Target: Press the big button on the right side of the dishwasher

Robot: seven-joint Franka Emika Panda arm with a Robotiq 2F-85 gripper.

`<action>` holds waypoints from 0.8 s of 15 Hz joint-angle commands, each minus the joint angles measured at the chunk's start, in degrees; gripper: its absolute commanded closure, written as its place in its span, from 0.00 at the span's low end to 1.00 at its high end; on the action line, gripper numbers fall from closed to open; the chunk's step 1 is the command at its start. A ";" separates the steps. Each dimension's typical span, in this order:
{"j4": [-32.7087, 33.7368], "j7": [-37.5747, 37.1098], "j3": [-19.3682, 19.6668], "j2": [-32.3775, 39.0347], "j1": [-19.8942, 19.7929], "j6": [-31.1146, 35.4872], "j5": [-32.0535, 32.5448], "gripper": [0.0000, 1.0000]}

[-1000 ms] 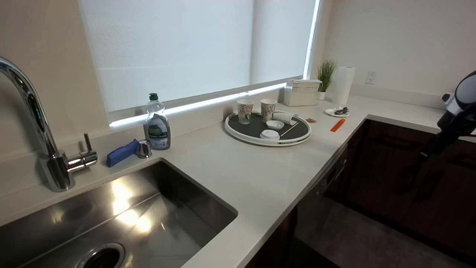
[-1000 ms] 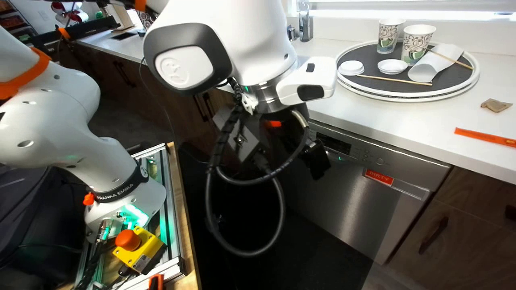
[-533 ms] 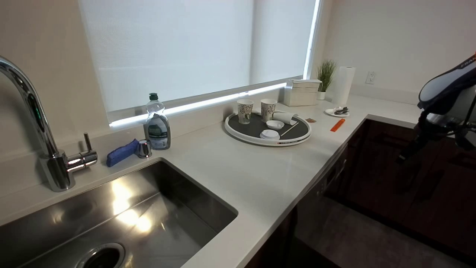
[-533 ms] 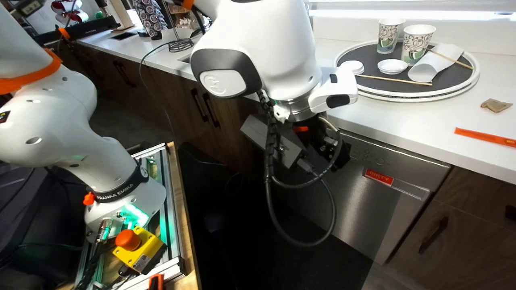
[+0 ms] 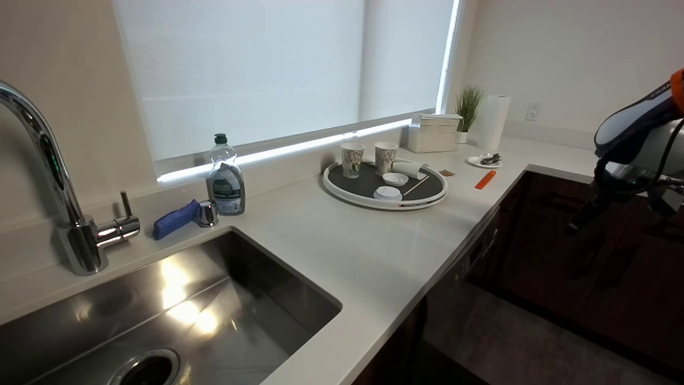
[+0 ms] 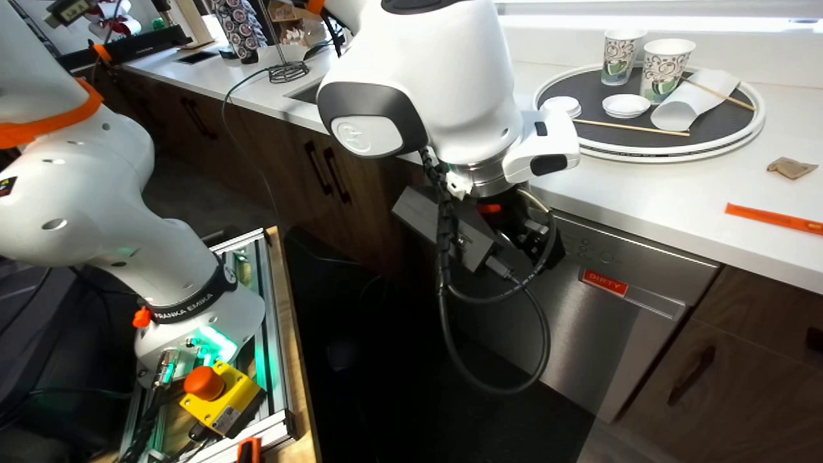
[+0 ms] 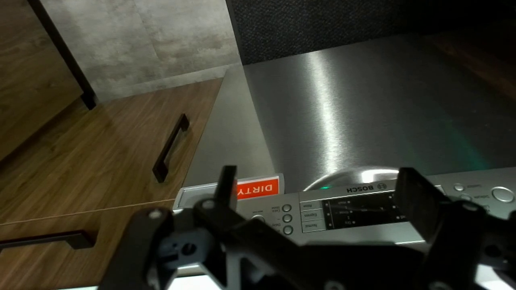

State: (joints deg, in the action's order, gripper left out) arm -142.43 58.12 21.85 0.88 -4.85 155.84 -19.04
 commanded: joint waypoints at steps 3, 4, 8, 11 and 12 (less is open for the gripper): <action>0.86 2.64 -0.37 2.85 0.15 3.22 -3.78 0.00; 1.61 4.18 -0.60 4.85 0.12 5.15 -6.27 0.00; 4.15 14.41 -3.64 9.77 -1.11 8.96 -18.84 0.00; 7.29 21.93 -7.17 13.46 -3.33 8.43 -26.90 0.00; 8.44 23.57 -8.05 14.80 -3.96 8.22 -28.59 0.00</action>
State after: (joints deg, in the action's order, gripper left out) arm -138.21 74.15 17.17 10.65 -6.25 163.71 -40.13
